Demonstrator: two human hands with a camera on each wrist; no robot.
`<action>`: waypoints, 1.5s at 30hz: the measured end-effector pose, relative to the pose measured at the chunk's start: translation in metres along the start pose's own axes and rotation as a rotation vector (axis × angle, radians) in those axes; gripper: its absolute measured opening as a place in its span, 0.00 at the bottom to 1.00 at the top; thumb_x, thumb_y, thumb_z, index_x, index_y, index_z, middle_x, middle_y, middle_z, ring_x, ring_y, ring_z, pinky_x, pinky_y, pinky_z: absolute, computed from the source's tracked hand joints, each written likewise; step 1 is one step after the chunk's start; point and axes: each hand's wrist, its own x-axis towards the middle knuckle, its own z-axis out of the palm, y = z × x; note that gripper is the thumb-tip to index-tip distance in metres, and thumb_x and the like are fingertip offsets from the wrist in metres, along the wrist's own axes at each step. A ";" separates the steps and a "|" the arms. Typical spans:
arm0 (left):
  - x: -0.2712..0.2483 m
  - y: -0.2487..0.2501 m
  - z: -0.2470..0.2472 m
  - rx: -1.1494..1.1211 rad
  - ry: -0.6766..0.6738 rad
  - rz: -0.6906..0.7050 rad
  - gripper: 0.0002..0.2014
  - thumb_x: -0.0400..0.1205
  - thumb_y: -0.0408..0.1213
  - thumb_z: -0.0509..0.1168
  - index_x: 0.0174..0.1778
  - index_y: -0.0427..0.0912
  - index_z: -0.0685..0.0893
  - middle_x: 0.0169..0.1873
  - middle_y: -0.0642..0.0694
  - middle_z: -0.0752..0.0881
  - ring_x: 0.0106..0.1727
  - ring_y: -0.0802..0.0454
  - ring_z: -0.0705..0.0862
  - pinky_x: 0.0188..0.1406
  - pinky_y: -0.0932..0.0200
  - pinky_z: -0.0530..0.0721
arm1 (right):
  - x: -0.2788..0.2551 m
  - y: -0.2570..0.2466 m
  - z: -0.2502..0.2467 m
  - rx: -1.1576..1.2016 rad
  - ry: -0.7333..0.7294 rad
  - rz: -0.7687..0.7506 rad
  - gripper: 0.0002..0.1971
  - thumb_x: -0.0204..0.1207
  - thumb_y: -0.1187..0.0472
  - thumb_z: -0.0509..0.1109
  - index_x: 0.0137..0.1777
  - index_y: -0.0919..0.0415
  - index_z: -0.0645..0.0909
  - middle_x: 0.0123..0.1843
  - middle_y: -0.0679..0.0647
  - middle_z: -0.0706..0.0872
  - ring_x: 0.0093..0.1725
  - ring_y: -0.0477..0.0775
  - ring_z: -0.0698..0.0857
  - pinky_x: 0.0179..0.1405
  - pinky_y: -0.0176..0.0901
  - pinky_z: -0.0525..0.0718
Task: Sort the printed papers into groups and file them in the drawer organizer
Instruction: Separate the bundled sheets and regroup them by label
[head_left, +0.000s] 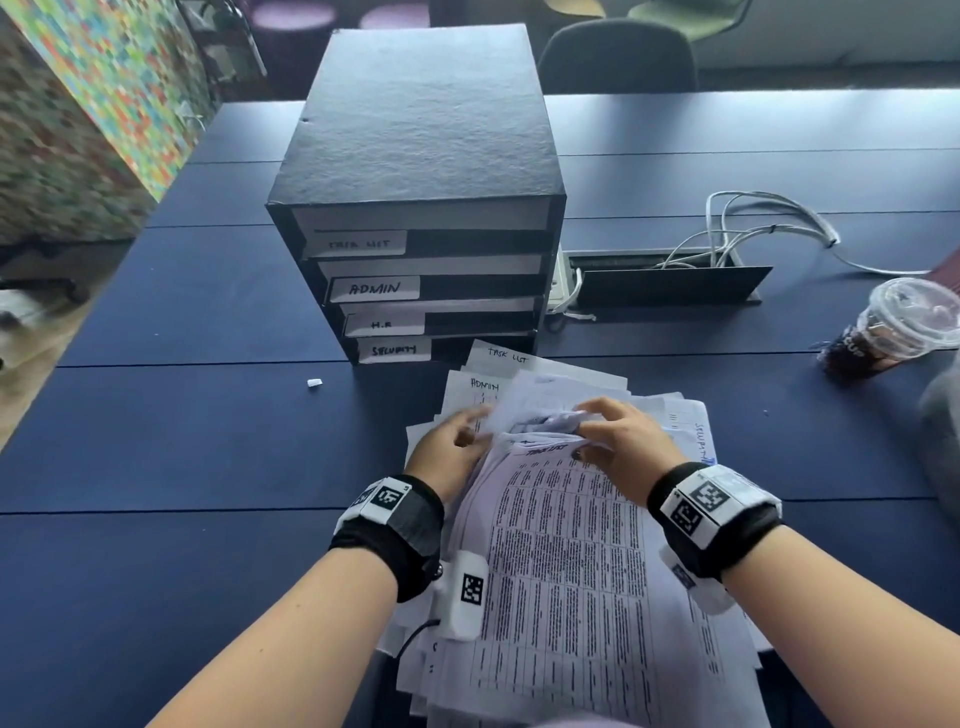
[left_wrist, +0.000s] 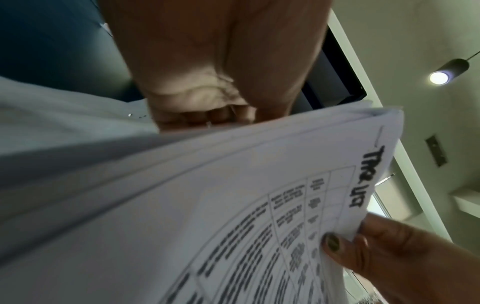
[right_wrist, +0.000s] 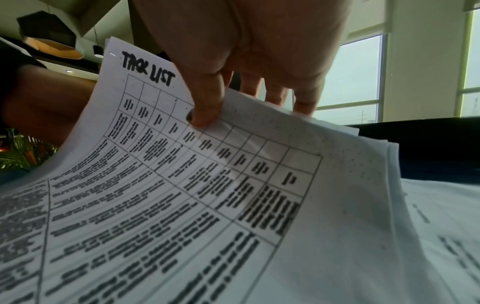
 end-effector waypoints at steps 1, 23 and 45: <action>-0.004 0.003 0.001 -0.021 -0.033 0.015 0.12 0.82 0.48 0.64 0.55 0.46 0.83 0.48 0.42 0.84 0.46 0.51 0.79 0.42 0.62 0.75 | 0.000 0.000 -0.001 0.013 -0.011 0.010 0.07 0.74 0.56 0.72 0.50 0.52 0.88 0.72 0.50 0.75 0.67 0.56 0.76 0.70 0.58 0.73; -0.001 -0.011 -0.004 -0.022 0.254 0.115 0.25 0.74 0.34 0.72 0.67 0.56 0.80 0.50 0.53 0.83 0.49 0.56 0.82 0.51 0.65 0.79 | -0.001 0.004 -0.006 -0.246 0.050 0.002 0.07 0.73 0.44 0.70 0.44 0.43 0.87 0.71 0.37 0.76 0.77 0.55 0.64 0.72 0.53 0.50; 0.003 -0.011 -0.002 -0.376 0.145 -0.208 0.20 0.76 0.34 0.73 0.64 0.40 0.80 0.56 0.47 0.83 0.48 0.56 0.81 0.36 0.70 0.74 | -0.006 0.008 0.002 -0.018 0.002 0.001 0.10 0.74 0.51 0.71 0.53 0.50 0.87 0.71 0.42 0.76 0.73 0.51 0.71 0.81 0.56 0.47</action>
